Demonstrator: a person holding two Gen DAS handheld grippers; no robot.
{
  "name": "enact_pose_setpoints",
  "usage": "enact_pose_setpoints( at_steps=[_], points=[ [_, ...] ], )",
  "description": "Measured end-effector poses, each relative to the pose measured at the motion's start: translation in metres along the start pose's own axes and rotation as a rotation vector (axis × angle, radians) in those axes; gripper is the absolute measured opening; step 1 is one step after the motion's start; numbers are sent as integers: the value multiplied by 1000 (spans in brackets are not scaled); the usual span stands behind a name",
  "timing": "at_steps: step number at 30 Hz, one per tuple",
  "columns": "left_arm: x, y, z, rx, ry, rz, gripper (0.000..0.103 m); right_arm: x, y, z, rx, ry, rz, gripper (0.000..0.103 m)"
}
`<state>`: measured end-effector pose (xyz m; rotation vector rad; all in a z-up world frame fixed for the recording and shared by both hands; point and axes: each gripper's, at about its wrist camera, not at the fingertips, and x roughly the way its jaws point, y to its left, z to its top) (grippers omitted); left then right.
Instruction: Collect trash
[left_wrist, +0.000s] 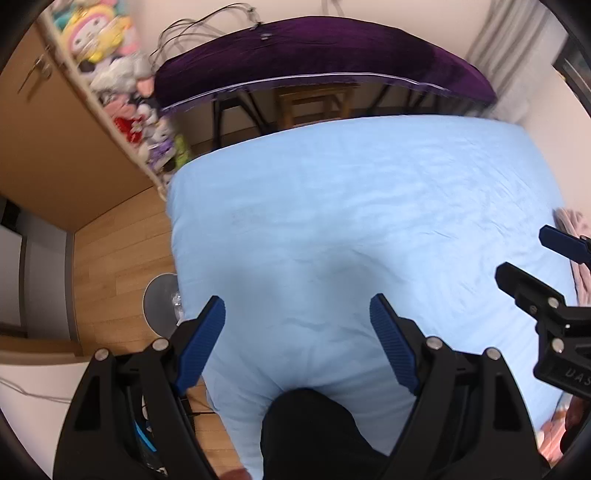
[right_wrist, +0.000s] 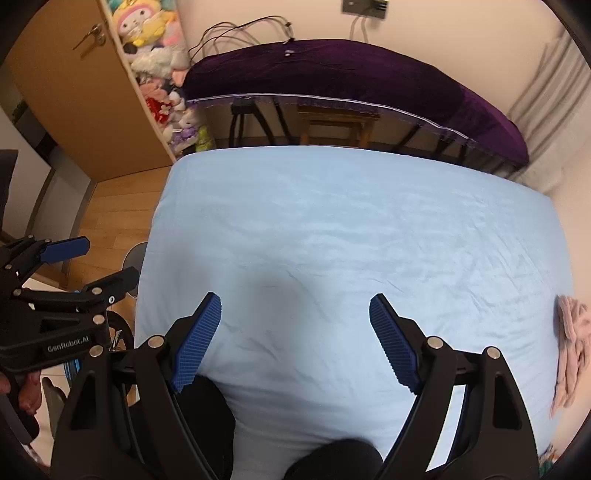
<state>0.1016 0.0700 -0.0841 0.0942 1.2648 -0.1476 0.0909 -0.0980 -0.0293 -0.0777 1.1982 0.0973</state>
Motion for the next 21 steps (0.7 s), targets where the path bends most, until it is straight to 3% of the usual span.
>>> enact_pose_setpoints(
  at_steps=[6,12,21],
  points=[
    [-40,-32,6,68,4,-30,81,-46,-36,-9,81,-20,-31,81],
    [-77,-54,9,124,6,-50,82,-79,-58,-9,164,-19,4,81],
    [-105,-58,15,110,10,-92,82,-113,-72,-7,207,-47,10,82]
  ],
)
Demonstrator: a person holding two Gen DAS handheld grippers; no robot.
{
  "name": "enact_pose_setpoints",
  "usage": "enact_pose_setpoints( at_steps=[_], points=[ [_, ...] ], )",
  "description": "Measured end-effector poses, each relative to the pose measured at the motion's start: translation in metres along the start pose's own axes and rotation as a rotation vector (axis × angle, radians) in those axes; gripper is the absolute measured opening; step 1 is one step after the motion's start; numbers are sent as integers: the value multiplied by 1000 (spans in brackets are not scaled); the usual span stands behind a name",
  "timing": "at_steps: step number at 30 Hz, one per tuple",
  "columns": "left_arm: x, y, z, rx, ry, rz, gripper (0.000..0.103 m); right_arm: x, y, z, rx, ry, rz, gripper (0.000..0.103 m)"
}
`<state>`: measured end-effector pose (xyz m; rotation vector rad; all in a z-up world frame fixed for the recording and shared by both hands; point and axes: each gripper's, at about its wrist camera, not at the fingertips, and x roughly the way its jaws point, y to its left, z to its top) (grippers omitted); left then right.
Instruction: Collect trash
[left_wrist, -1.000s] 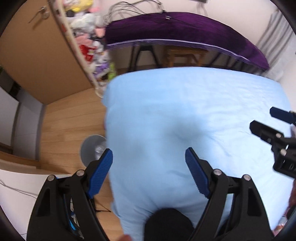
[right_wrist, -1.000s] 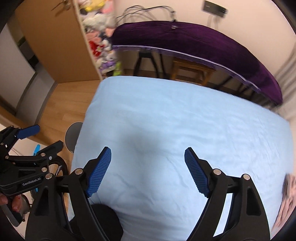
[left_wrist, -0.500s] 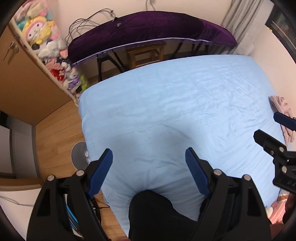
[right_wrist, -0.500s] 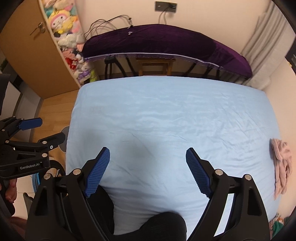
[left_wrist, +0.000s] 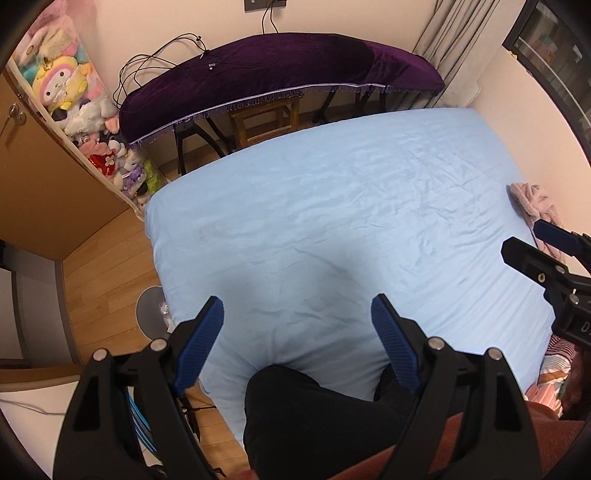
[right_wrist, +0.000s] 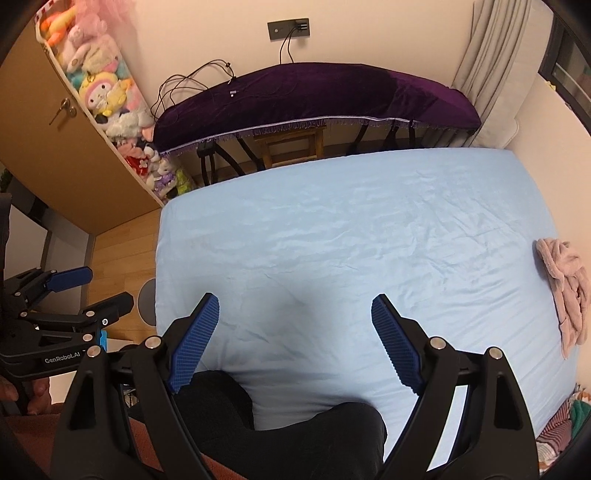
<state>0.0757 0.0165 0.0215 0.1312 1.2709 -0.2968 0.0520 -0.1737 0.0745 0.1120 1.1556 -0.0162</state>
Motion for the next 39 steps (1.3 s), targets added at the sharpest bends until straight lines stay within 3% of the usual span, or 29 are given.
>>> enact_pose_setpoints(
  at_steps=[39],
  points=[
    [-8,-8,2,11,54,32,82,-10,18,5,-91,40,15,82]
  ],
)
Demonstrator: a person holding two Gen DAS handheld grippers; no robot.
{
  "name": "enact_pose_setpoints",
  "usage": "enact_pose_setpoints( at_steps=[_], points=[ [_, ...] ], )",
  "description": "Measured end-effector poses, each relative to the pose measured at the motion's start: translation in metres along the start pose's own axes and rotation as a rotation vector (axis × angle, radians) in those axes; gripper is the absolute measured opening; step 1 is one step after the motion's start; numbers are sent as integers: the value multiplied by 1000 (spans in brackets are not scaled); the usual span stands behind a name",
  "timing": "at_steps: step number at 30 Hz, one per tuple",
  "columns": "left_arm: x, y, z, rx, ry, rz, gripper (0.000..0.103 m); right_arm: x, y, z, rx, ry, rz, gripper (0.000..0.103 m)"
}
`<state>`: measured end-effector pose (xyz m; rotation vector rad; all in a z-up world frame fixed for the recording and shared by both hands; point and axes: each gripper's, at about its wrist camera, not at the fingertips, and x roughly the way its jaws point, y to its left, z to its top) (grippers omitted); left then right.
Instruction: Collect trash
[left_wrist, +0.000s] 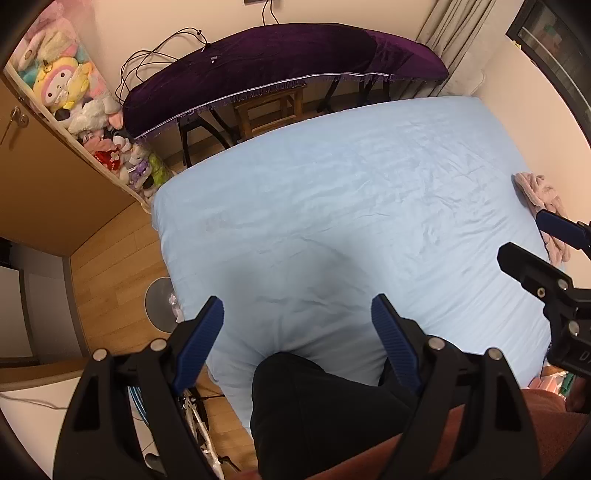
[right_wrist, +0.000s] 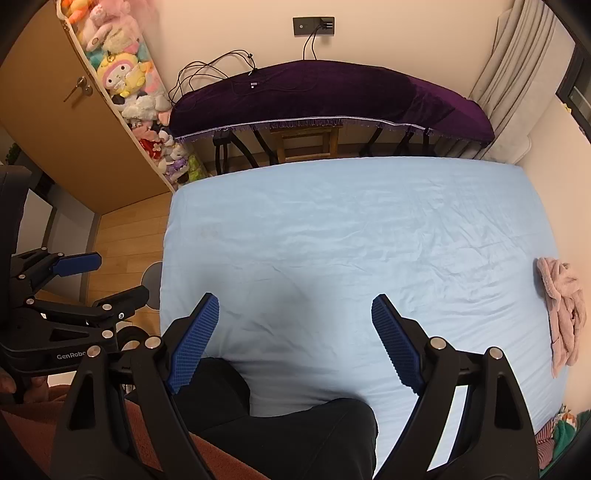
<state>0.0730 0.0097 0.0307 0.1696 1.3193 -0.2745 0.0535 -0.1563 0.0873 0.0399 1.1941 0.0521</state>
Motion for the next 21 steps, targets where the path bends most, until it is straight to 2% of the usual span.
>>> enact_pose_setpoints(
  at_steps=[10,21],
  points=[
    [-8,-1,2,22,-23,5,82,-2,2,2,1,-5,1,82],
    [-20,0,1,3,-65,0,82,-4,6,4,-9,-15,-2,82]
  ],
)
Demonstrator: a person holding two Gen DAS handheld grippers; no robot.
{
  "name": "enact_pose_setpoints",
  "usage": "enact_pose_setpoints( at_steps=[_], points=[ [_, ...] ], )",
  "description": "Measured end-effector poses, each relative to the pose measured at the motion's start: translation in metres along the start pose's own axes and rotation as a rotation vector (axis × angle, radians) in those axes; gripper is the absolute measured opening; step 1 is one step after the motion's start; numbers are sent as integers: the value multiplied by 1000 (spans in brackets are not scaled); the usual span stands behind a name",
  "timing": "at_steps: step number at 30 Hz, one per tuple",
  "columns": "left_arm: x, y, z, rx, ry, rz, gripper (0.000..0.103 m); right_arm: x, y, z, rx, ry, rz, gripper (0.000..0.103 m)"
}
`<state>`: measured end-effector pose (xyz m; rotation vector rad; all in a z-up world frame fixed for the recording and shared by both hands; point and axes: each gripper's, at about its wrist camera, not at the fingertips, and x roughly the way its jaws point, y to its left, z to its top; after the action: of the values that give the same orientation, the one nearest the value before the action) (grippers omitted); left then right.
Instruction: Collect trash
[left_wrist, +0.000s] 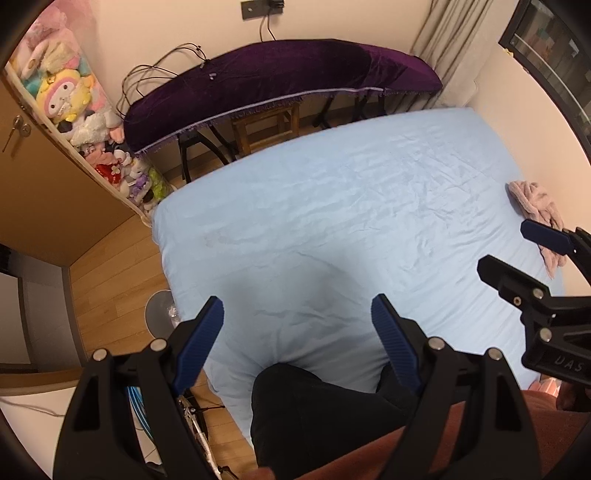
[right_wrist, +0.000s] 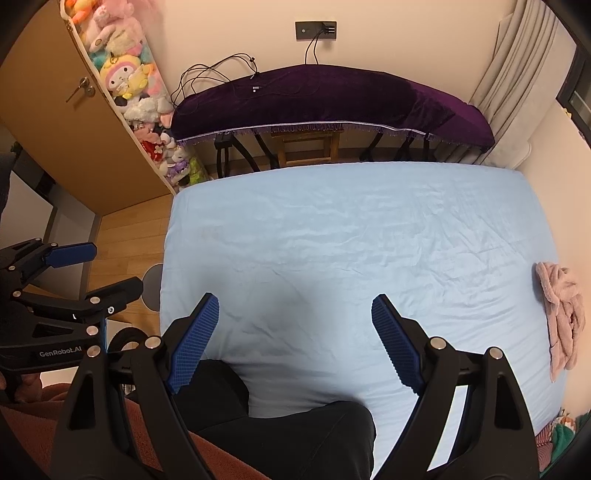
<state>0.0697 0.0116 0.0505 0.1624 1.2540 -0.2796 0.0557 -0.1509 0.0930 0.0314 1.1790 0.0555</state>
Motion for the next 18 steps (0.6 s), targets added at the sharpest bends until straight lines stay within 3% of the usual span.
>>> enact_pose_setpoints(
  at_steps=[18],
  points=[
    [-10,-6,-5,28,-71,54,82,-3,4,-3,-1,-13,-10,82]
  ],
)
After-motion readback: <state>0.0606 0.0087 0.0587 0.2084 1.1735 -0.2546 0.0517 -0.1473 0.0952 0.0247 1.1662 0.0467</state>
